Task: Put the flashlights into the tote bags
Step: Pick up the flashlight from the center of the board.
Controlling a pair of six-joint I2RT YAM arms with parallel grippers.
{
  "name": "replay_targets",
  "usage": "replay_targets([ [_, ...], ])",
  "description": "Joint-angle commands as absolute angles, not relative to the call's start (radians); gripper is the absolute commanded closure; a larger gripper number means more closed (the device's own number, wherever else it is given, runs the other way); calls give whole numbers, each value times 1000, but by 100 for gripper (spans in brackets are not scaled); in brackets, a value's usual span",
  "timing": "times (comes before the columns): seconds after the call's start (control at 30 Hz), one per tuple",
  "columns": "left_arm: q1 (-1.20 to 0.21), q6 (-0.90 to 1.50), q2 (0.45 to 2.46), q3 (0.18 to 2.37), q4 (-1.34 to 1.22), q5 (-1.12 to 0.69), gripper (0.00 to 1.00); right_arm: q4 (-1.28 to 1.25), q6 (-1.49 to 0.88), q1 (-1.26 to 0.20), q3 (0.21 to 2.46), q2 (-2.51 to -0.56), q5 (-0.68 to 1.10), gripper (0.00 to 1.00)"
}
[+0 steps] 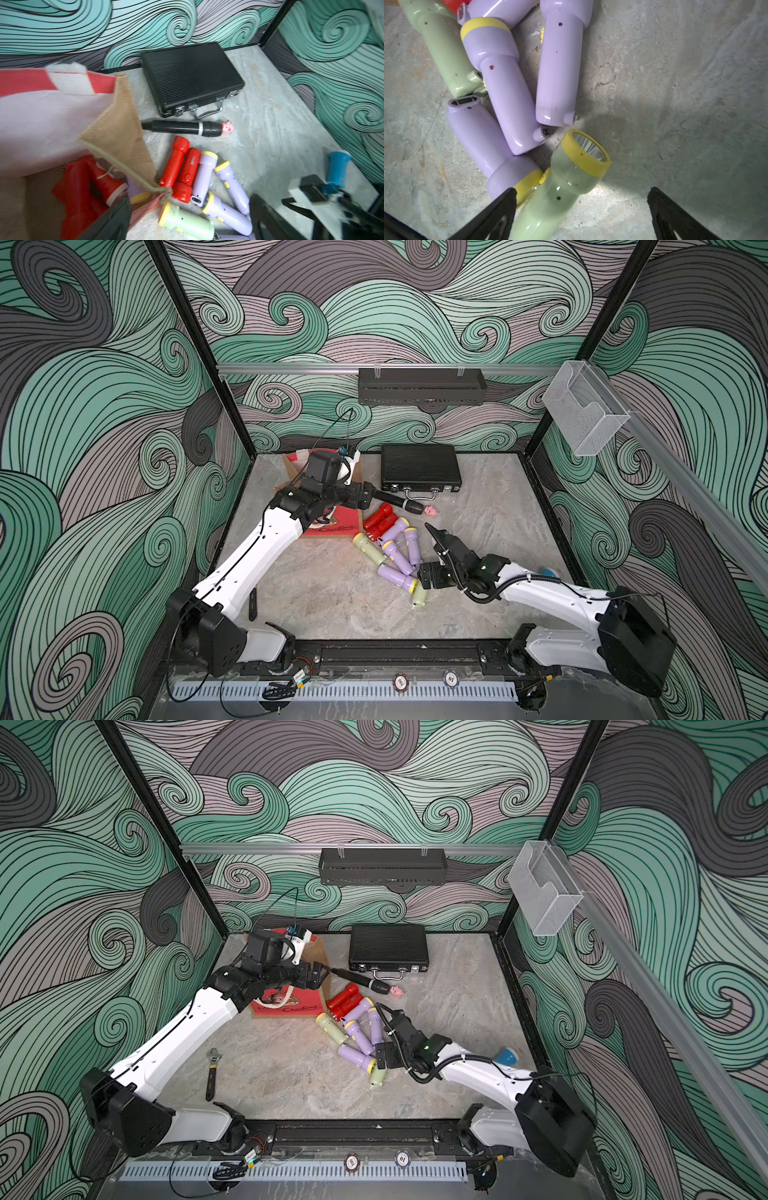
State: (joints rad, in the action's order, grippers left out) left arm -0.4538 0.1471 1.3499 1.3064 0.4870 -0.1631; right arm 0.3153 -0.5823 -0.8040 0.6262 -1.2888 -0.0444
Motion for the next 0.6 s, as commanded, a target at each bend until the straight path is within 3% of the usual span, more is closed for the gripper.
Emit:
replay_targets([
  [0.0, -478, 144, 1340, 1304, 363, -299, 10, 250, -614, -804, 634, -1336, -25, 5],
  [0.23, -512, 144, 1363, 1304, 330, -330, 10, 198, -627, -805, 613, -1383, -21, 16],
  [0.4, -520, 143, 1369, 1301, 322, -330, 10, 171, -634, -805, 600, -1414, -18, 29],
  [0.57, -525, 135, 1371, 1302, 322, -316, 10, 155, -634, -805, 592, -1435, -21, 34],
])
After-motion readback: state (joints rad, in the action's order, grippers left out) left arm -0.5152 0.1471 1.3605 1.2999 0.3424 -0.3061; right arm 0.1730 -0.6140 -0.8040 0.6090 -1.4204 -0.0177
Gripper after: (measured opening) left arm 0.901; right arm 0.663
